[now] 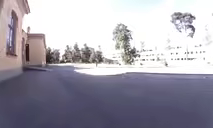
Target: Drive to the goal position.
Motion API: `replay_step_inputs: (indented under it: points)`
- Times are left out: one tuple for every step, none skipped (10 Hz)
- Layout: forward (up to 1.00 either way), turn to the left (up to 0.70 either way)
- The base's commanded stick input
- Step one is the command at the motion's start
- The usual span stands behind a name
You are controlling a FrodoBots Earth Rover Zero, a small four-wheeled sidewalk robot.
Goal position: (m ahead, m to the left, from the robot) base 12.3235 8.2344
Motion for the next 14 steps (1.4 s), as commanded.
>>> replay_step_inputs:
  points:
    - [0.70,0.00]
    - [0.70,0.00]
    - [0.70,0.00]
    - [0.70,0.00]
    - [0.70,0.00]
    - [0.70,0.00]
    - [0.70,0.00]
    - [0.70,0.03]
    - [0.70,0.30]
    - [0.70,0.35]
    - [0.70,0.35]
    - [0.70,0.03]
    - [0.70,0.00]
    - [0.70,0.00]
